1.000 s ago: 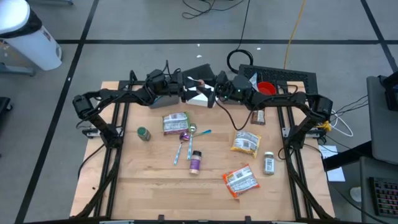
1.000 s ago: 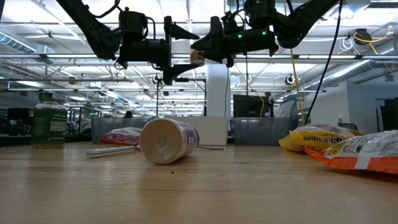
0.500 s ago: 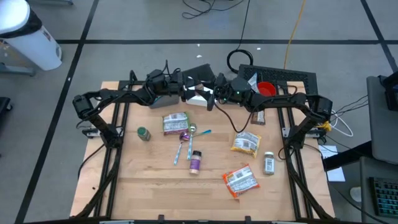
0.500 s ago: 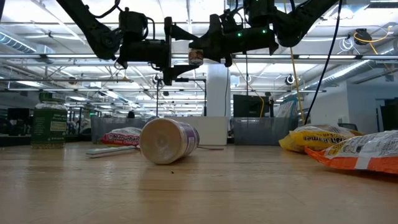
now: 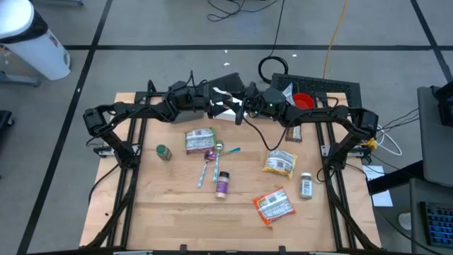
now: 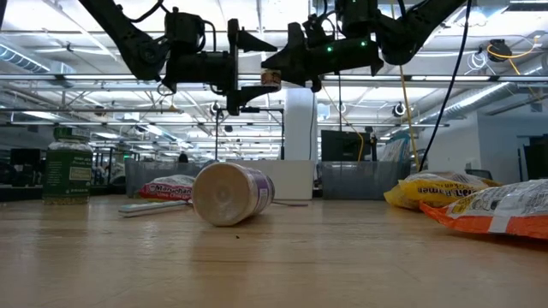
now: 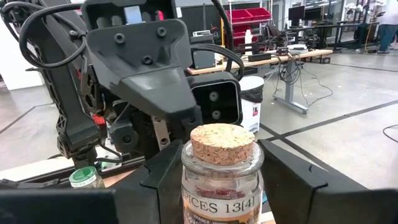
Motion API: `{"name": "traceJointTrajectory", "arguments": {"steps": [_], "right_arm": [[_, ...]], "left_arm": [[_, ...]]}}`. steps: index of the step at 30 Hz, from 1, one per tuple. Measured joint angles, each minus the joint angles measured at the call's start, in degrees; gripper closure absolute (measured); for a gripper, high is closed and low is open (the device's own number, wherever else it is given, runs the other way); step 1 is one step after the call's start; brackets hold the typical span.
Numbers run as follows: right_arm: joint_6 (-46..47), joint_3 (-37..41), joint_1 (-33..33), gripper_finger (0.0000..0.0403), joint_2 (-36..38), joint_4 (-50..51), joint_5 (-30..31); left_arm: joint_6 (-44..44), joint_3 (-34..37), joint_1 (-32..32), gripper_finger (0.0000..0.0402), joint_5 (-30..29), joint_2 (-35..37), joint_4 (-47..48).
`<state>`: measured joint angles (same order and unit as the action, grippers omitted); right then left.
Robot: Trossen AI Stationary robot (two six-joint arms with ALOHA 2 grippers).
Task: Pick & Place Food Item
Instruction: Put the brown seasoning bottle into the white bin
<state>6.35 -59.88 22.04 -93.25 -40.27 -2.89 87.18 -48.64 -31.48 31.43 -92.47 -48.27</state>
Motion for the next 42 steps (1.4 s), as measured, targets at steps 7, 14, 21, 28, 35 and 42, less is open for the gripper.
{"name": "traceJointTrajectory", "arguments": {"steps": [7,14,21,28,35,42], "right_arm": [[-0.2,0.0,-0.4,0.0233,0.0,0.0,-0.2],[-0.2,0.0,-0.4,0.0233,0.0,0.2,-0.2],[-0.2,0.0,-0.4,0.0233,0.0,0.2,-0.2],[-0.2,0.0,-0.4,0.0233,0.0,0.2,-0.2],[-0.2,0.0,-0.4,0.0233,0.0,0.0,-0.2],[-0.1,-0.1,-0.4,0.0233,0.0,0.0,-0.2]], "left_arm": [[0.0,0.0,-0.4,0.0009,-0.4,0.0,0.2],[0.0,0.0,-0.4,0.0009,0.0,0.0,1.1],[-0.3,0.0,-0.4,0.0009,0.0,0.0,1.2],[-0.4,0.0,-0.4,0.0014,0.0,0.0,1.4],[-1.0,0.0,-0.4,0.0083,0.0,0.0,1.4],[-1.1,0.0,-0.4,0.0124,-0.6,0.0,1.4]]}}
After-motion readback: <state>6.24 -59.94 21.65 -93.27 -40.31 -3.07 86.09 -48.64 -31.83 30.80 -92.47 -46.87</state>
